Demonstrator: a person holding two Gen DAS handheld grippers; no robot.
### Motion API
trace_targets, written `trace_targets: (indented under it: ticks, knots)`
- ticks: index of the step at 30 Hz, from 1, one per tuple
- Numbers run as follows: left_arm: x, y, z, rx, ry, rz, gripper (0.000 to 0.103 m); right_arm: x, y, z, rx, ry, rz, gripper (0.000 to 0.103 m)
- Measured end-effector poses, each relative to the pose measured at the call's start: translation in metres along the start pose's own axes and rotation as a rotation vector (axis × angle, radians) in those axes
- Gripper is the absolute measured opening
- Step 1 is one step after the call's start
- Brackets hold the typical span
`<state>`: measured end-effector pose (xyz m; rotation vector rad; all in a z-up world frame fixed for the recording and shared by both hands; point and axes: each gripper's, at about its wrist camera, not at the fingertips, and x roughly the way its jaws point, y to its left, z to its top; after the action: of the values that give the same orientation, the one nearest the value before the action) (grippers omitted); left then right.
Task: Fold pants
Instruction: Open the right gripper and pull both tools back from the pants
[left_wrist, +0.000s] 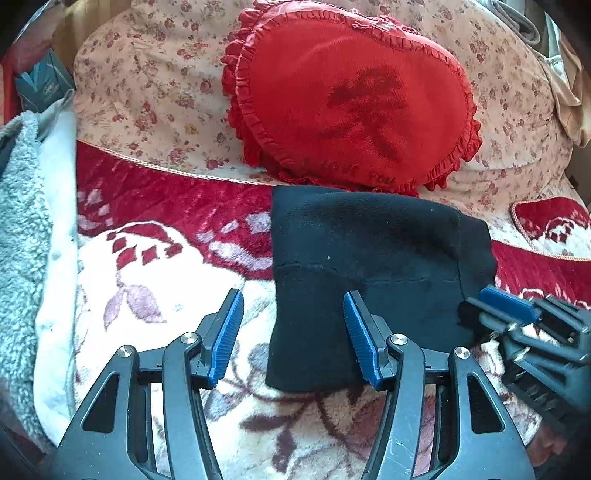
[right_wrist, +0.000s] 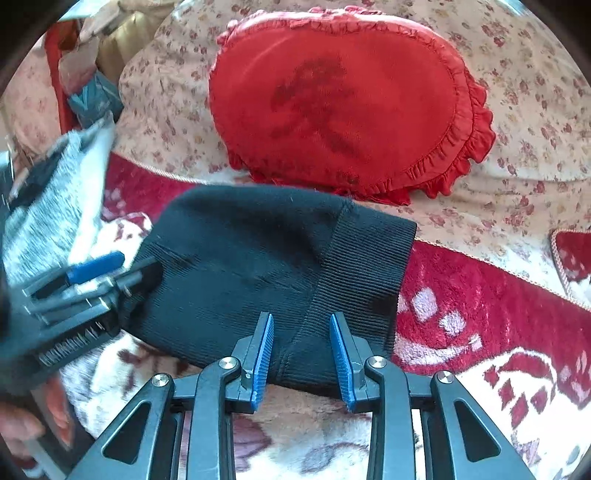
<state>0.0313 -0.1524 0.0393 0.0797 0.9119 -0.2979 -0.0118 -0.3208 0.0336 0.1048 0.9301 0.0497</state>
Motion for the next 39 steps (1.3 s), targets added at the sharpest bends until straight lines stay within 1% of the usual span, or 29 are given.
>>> trace_targets:
  ticks: [2, 5, 7, 12, 15, 18, 21, 26, 27, 30, 33, 39]
  knots:
    - [-0.004, -0.001, -0.004, 0.005, 0.001, 0.022, 0.056, -0.011, 0.0, 0.002, 0.018, -0.021, 0.023, 0.03]
    - [-0.013, -0.004, -0.011, 0.02, -0.009, 0.055, 0.056, -0.022, 0.004, 0.001, 0.023, -0.058, 0.004, 0.03]
    - [-0.019, -0.005, -0.016, 0.032, -0.022, 0.066, 0.056, -0.027, 0.005, -0.002, 0.038, -0.066, 0.009, 0.03]
    - [-0.033, -0.005, -0.028, 0.038, -0.027, 0.092, 0.056, -0.031, 0.005, -0.013, 0.077, -0.045, 0.015, 0.031]
    - [-0.036, -0.002, -0.035, 0.017, -0.007, 0.085, 0.056, -0.034, 0.01, -0.018, 0.062, -0.038, 0.03, 0.031]
    - [-0.042, 0.0, -0.042, 0.012, -0.011, 0.101, 0.056, -0.039, 0.017, -0.021, 0.041, -0.042, 0.033, 0.031]
    - [-0.05, 0.002, -0.047, 0.007, -0.019, 0.091, 0.056, -0.044, 0.02, -0.024, 0.039, -0.044, 0.037, 0.031]
    - [-0.059, -0.002, -0.053, 0.04, -0.043, 0.15, 0.056, -0.047, 0.023, -0.028, 0.041, -0.036, 0.045, 0.031]
    - [-0.059, -0.002, -0.054, 0.042, -0.043, 0.152, 0.056, -0.048, 0.024, -0.029, 0.042, -0.035, 0.045, 0.031]
    - [-0.062, 0.002, -0.056, 0.022, -0.042, 0.121, 0.056, -0.051, 0.024, -0.031, 0.037, -0.036, 0.04, 0.031]
    - [-0.061, 0.003, -0.057, 0.018, -0.03, 0.131, 0.056, -0.054, 0.024, -0.031, 0.04, -0.038, 0.04, 0.031]
    - [-0.062, 0.003, -0.058, 0.02, -0.024, 0.119, 0.056, -0.053, 0.03, -0.032, 0.027, -0.033, 0.045, 0.031]
